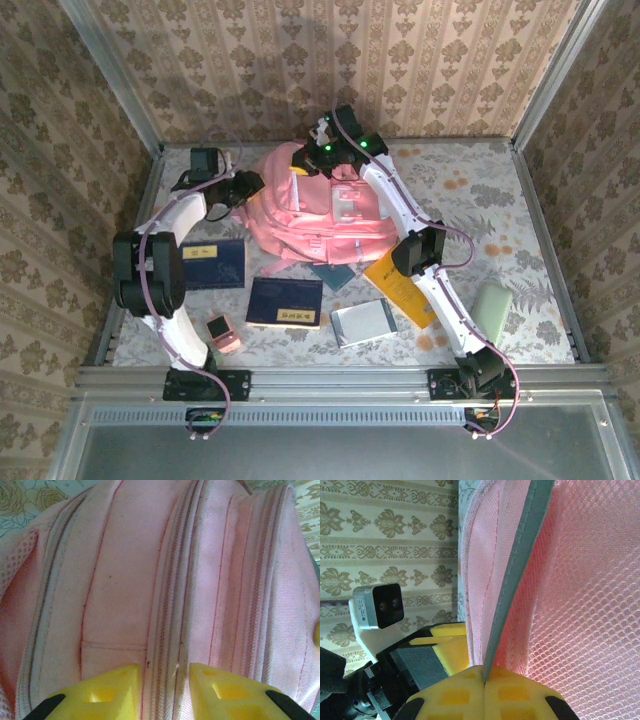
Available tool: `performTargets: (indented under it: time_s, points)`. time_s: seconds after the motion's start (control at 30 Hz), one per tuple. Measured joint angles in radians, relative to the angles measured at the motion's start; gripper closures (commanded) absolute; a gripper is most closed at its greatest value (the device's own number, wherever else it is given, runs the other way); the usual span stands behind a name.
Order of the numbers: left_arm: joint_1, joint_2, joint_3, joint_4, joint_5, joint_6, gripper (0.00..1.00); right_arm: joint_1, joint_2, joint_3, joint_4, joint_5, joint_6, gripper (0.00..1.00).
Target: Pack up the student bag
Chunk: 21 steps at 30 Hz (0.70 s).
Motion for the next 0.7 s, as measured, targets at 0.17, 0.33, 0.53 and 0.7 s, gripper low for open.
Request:
performTargets:
  time_s: [0.17,0.33,0.53,0.7]
  points:
    - [-0.014,0.011,0.040,-0.032,-0.005,0.032,0.67,0.000,0.000,0.000,0.002,-0.005,0.001,1.00]
    - [-0.034,0.055,0.068,-0.054,-0.034,0.055,0.72,0.002,0.002,0.000,0.008,-0.018,0.008,1.00]
    - [-0.053,0.071,0.101,-0.113,-0.085,0.094,0.95,0.011,0.014,0.000,0.011,-0.019,0.008,1.00]
    - [-0.063,0.073,0.110,-0.125,-0.107,0.114,1.00,0.011,0.018,0.000,0.010,-0.017,0.000,0.87]
